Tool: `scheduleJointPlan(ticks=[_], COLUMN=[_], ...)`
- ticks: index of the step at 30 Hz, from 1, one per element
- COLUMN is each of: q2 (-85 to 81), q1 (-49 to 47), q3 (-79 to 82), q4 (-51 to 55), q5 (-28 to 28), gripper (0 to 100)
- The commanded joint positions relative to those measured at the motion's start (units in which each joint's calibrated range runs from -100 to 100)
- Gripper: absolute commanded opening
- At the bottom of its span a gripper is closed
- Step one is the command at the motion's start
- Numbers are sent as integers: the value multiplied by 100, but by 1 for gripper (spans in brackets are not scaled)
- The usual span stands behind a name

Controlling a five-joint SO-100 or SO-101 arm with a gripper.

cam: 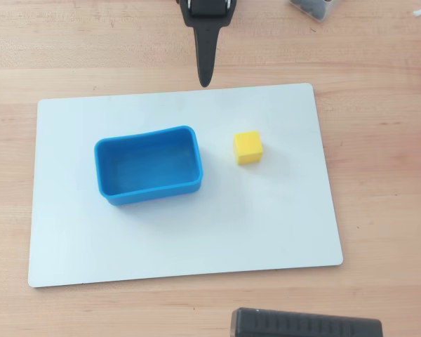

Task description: Pick up yellow cube and drop it in the blue rectangular bin

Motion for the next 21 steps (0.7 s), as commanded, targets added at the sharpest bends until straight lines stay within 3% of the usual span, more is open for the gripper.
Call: scheduleJointPlan(ticks=[1, 10, 14, 21], q2=[-247, -192, 2270, 4295], q1=[-129, -267, -327, -678], q3=[11, -271, -1780, -3426], q4=[11, -55, -394, -187], q5=[161, 410, 425, 386], gripper=[0, 1, 0, 0])
